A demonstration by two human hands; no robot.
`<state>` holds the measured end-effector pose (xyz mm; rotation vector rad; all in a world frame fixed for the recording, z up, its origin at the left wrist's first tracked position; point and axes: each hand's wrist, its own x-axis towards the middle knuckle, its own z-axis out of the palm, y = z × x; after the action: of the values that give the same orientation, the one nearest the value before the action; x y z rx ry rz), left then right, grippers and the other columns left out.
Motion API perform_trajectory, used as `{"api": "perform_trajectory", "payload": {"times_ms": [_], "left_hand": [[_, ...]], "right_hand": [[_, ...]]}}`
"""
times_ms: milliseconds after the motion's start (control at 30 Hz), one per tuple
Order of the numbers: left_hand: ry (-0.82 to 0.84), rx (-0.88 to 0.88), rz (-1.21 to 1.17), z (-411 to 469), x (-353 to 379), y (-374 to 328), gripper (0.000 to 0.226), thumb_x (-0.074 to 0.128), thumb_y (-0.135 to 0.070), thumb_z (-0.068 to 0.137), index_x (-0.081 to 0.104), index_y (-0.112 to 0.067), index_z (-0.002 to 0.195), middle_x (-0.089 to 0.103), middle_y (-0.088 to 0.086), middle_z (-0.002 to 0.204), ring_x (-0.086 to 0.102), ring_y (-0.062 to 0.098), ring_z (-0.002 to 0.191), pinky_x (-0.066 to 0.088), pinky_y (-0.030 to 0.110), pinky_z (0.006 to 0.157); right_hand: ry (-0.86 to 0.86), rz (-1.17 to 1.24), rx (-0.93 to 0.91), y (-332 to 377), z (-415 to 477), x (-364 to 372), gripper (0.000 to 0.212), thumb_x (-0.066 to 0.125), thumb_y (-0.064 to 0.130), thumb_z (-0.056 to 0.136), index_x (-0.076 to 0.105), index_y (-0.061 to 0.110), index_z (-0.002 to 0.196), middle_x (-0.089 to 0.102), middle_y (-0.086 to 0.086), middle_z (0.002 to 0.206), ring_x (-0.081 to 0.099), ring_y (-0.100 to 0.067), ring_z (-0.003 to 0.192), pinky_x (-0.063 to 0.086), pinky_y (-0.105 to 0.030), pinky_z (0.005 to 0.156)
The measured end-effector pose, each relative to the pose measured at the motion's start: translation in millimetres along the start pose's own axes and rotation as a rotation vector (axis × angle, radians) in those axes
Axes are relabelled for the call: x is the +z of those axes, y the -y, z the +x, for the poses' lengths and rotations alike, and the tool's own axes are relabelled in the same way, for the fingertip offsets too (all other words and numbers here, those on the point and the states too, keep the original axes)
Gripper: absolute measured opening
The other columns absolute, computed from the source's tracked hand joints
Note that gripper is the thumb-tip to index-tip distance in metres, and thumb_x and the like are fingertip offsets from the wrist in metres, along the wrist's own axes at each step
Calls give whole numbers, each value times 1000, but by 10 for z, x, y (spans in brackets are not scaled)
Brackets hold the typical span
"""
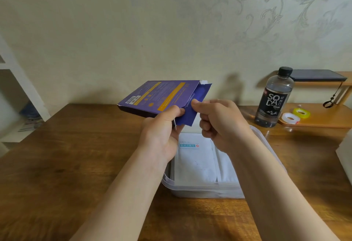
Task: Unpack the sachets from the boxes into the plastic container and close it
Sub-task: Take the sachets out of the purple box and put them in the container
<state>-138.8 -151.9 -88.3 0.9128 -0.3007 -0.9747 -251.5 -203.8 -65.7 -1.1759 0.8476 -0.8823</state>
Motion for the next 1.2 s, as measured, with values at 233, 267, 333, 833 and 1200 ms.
{"api": "perform_trajectory", "payload": {"times_ms": [233, 267, 333, 833, 1200], "left_hand": [[-90, -39, -74, 135, -120, -94, 44, 68, 14, 81, 61, 8, 124, 72, 26, 113, 74, 38, 100, 62, 36, 61], [-100, -43, -70, 132, -122, -88, 47, 69, 15, 81, 59, 8, 126, 72, 27, 114, 73, 39, 100, 62, 36, 61], [-101, -41, -76, 135, -118, -76, 48, 69, 16, 80, 58, 8, 126, 71, 25, 113, 75, 37, 95, 61, 34, 58], [-93, -122, -79, 174, -156, -170, 15, 66, 13, 85, 62, 2, 76, 65, 21, 100, 70, 33, 91, 64, 33, 60], [-111, -59, -223, 218, -241, -144, 25, 69, 13, 84, 60, -5, 98, 62, 18, 112, 65, 31, 113, 63, 29, 70]], "right_hand": [[-85, -101, -22, 130, 51, -245, 29, 66, 8, 86, 48, 14, 64, 36, 1, 50, 32, -16, 44, 23, -25, 45], [-84, -198, -50, 140, 56, -279, 26, 63, 8, 87, 50, 12, 64, 42, 1, 50, 38, -17, 45, 27, -25, 45], [-97, -378, -139, 149, 81, -356, 12, 55, 4, 89, 62, 7, 79, 58, -3, 63, 52, -19, 52, 39, -28, 46], [1, -962, -794, 251, 4, -852, 26, 67, 5, 91, 78, 25, 102, 58, 8, 137, 60, 2, 102, 42, -7, 81], [-165, -339, -219, 320, -427, -961, 14, 61, 14, 97, 70, 11, 108, 77, -6, 97, 73, -24, 91, 62, -39, 72]]}}
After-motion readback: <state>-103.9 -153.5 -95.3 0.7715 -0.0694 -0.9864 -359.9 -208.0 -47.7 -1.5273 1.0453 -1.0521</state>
